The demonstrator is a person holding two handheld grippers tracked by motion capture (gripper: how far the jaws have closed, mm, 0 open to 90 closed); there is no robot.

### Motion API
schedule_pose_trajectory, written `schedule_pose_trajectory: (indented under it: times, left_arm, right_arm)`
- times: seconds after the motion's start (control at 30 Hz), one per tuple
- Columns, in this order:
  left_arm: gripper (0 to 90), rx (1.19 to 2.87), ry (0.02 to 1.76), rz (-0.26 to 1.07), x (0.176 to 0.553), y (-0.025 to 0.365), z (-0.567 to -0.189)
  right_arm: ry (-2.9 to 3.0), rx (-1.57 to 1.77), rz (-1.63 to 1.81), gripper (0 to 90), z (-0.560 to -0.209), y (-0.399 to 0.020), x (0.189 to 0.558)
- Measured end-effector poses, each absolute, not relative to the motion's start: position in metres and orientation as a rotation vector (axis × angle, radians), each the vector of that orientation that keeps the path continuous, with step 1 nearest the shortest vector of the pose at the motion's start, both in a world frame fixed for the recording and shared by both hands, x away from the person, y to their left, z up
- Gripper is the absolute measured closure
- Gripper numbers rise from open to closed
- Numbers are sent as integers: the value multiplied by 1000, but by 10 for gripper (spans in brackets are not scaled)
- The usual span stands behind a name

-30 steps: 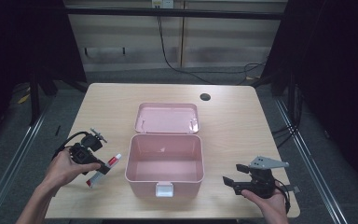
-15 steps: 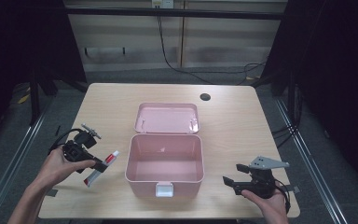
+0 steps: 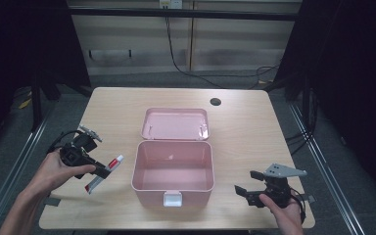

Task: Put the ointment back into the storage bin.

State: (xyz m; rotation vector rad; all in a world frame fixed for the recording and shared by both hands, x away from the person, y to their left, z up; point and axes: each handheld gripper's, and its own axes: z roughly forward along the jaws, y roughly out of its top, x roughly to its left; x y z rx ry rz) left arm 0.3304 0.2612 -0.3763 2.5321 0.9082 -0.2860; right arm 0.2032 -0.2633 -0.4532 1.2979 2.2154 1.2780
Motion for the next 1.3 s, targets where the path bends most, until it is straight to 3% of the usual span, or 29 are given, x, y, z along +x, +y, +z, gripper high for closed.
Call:
schedule_pose_trajectory:
  times: [0.47, 1.3]
  left_arm:
    - [702, 2547, 860, -263, 328, 260, -351]
    - [702, 2619, 694, -237, 329, 218, -316]
  right_arm:
    - [2229, 1291, 1279, 161, -453, -263, 203]
    - [2238, 1286, 1277, 161, -454, -263, 204]
